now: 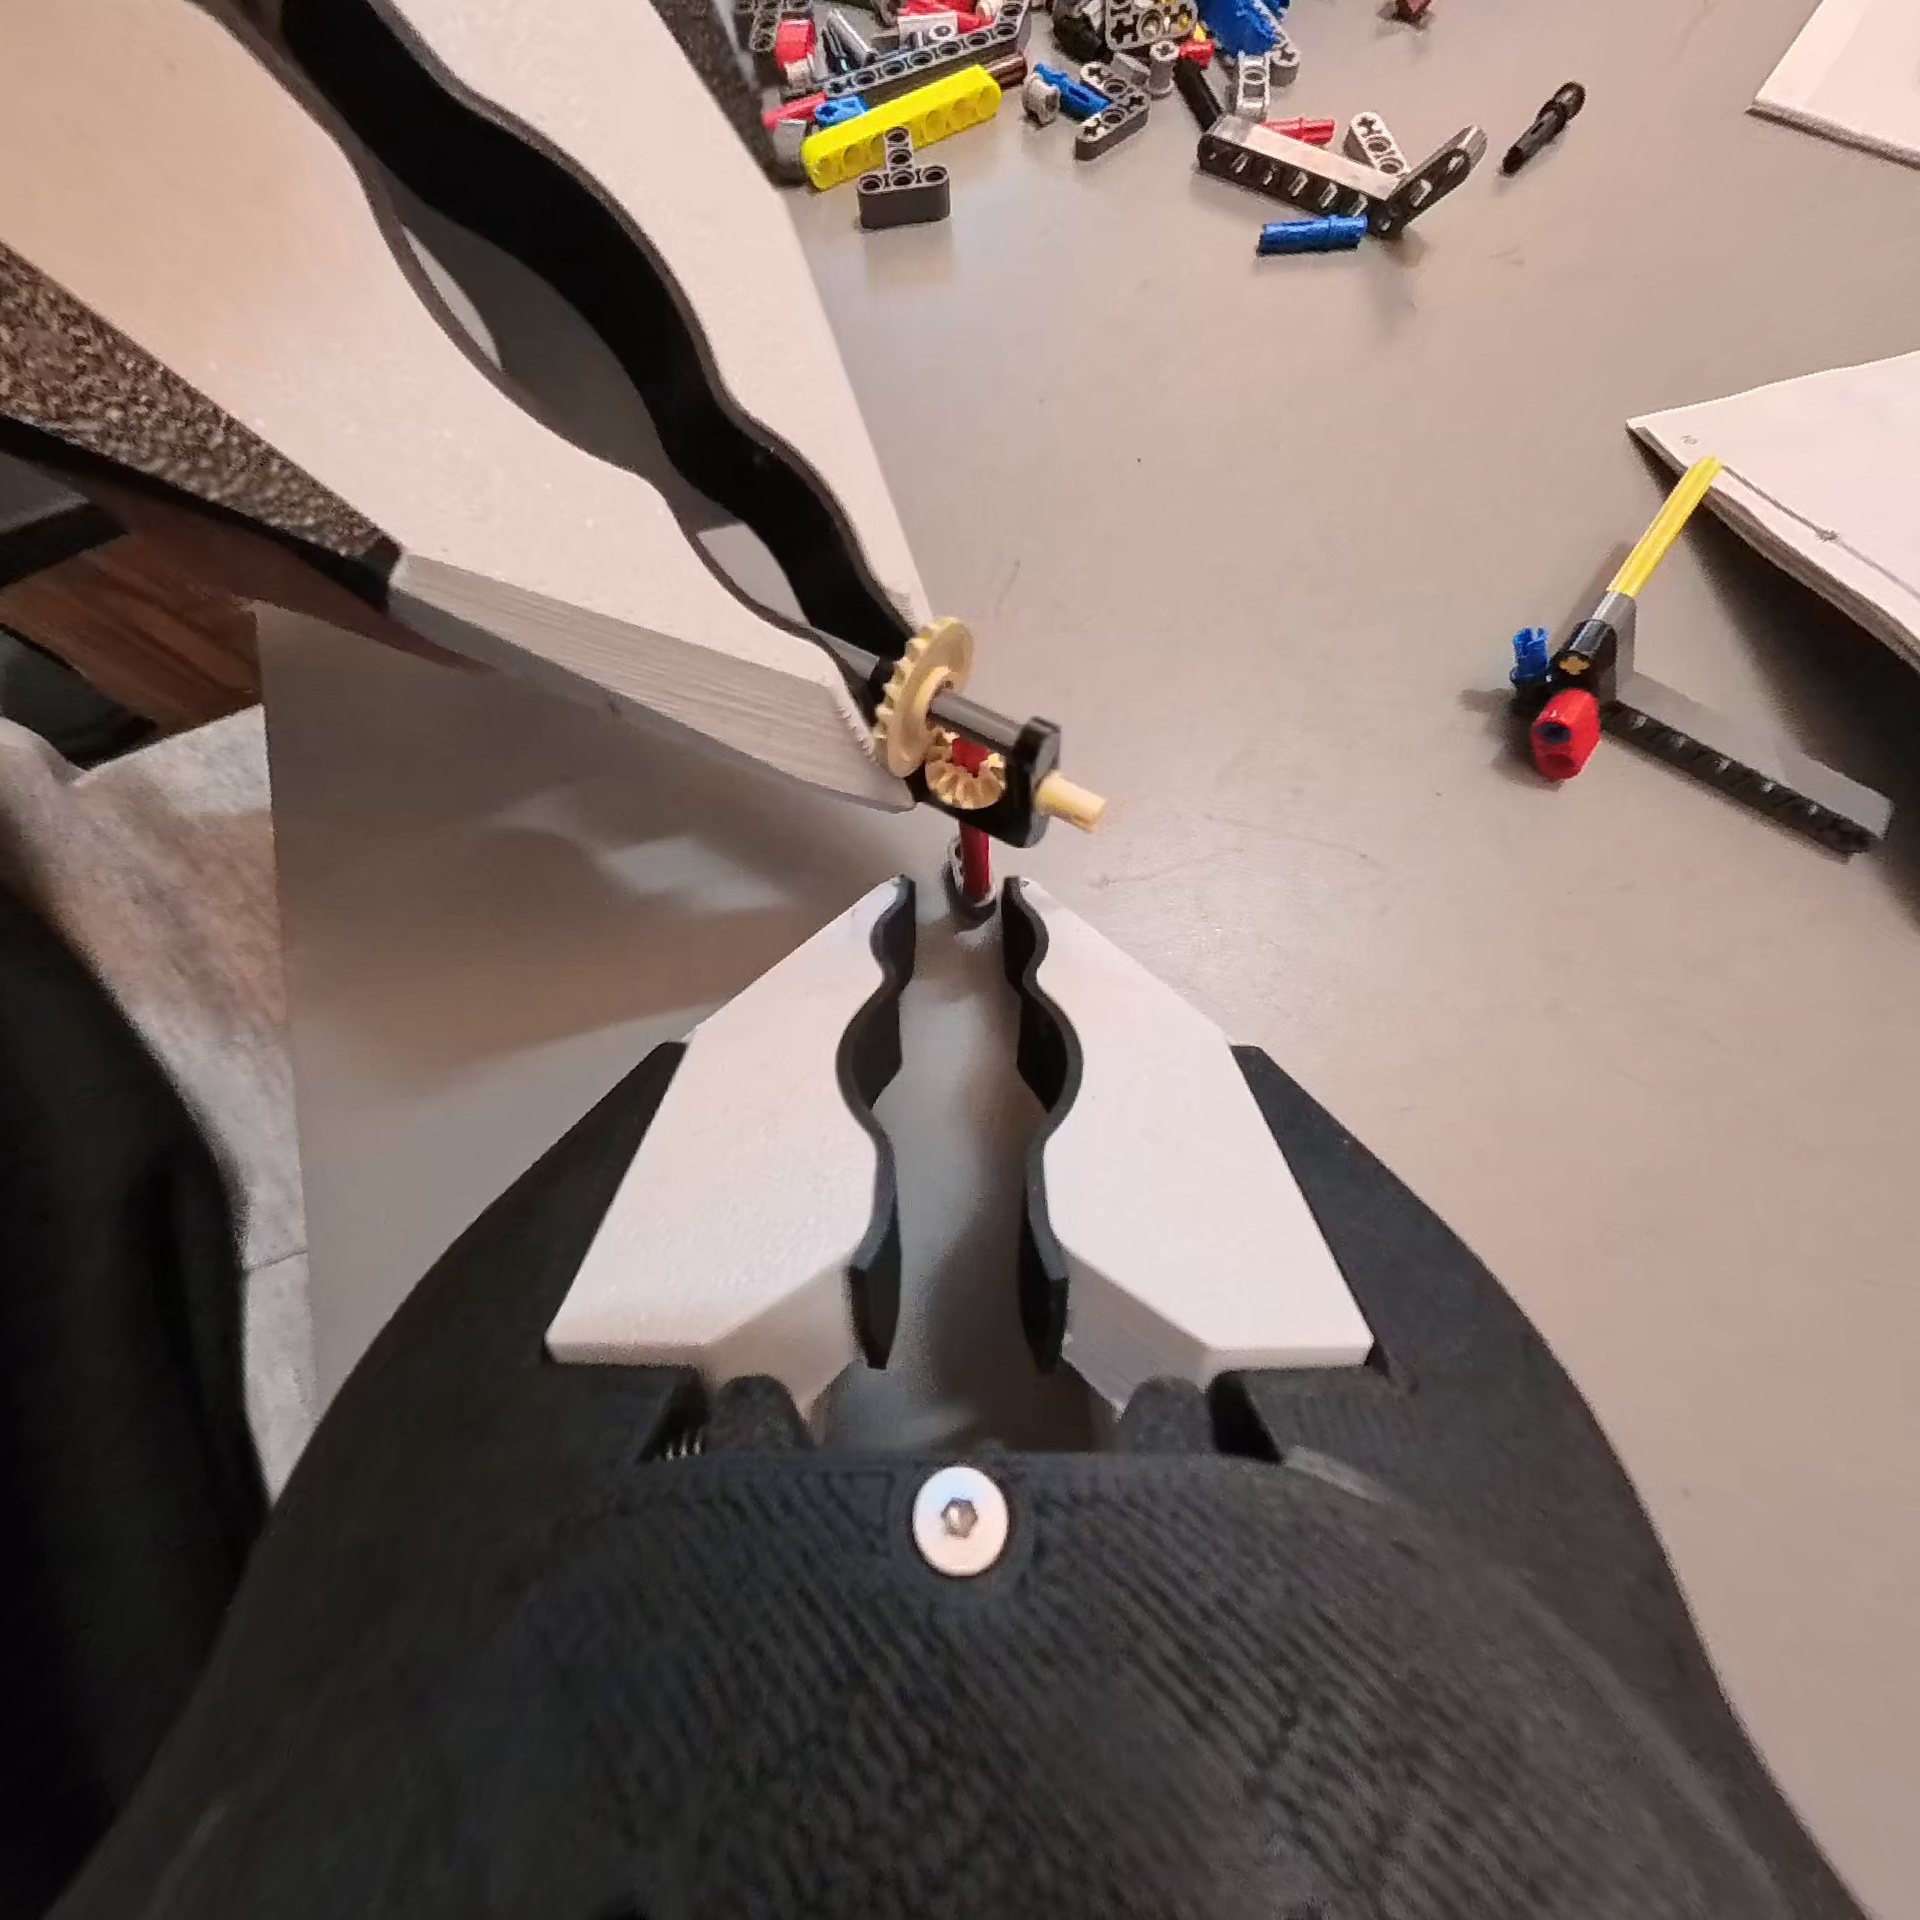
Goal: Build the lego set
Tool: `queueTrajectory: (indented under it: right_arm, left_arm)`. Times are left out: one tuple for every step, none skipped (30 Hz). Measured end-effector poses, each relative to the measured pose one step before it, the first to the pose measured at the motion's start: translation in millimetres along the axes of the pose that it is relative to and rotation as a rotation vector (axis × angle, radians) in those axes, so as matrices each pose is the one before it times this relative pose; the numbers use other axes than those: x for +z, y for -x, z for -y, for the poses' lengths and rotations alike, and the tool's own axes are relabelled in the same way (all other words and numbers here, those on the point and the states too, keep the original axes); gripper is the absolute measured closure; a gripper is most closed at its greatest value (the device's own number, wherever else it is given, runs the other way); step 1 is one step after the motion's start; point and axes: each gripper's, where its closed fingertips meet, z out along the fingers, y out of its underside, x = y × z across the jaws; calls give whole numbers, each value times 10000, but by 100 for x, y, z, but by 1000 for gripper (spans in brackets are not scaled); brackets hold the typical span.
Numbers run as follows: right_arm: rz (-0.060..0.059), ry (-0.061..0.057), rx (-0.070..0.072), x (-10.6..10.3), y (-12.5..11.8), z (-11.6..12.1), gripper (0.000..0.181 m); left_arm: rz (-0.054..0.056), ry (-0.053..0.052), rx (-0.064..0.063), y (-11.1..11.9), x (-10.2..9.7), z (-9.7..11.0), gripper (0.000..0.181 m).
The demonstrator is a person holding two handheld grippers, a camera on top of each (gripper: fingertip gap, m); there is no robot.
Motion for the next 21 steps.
queueTrajectory:
  right_arm:
    - [72,-6,84,-1,-42,23,167]
    - [26,-2,42,8,-24,18,168]
    - [-23,1,-20,28,-5,5,167]
    - [-79,3,-41,33,-44,30,168]
    - [-105,8,-44,86,-40,43,168]
    - [-163,10,-27,99,-110,55,171]
    - [-179,12,-2,102,-163,62,175]
    - [-122,7,73,99,-64,64,175]
    - [-148,-5,236,77,-46,58,175]
    - [-209,-11,245,33,-27,32,175]
    - [-298,-10,136,14,-21,17,175]
    - [-374,-5,77,12,-34,12,175]
    - [-393,3,119,26,-71,30,175]
    - [-289,2,102,9,53,8,175]
    - [-152,0,45,-48,150,-23,175]
    - [-21,-5,-53,-74,171,-55,175]
    - [128,-7,-38,-76,218,-45,172]
    - [284,-13,113,-84,301,-45,167]
    - [357,-37,195,-96,313,6,161]
    - [274,-32,226,-73,93,4,161]
    - [207,-18,209,-48,-44,8,163]
  left_arm:
    - [-26,-21,-47,6,-6,-9,176]
    - [-19,-2,-28,8,-26,-17,176]
    - [-3,-11,-6,11,-3,-6,176]
    - [-2,-22,3,-10,-2,-1,176]
    - [-14,-21,14,-11,9,-4,176]
    - [-30,-21,37,-11,-4,-2,176]
    - [-18,-26,84,33,15,19,176]
    - [16,-22,111,107,6,10,176]
    - [19,-2,54,111,-17,5,176]
    - [26,0,14,60,-5,25,176]
    - [66,-59,31,33,23,84,176]
    - [104,-140,8,14,34,179,177]
    - [95,-120,-35,9,31,125,176]
    - [33,-48,-11,-31,-6,25,176]
    - [-59,-12,0,-82,-43,-43,176]
    - [-126,-3,-25,-97,-76,-82,176]
    - [-127,-27,-30,-44,-40,-145,176]
    - [-108,-89,-48,0,-41,-132,176]
    - [-123,-121,-47,-9,-83,-95,176]
    - [-113,-95,2,-32,-101,-122,176]
    - [-71,-75,33,-30,-106,-136,176]
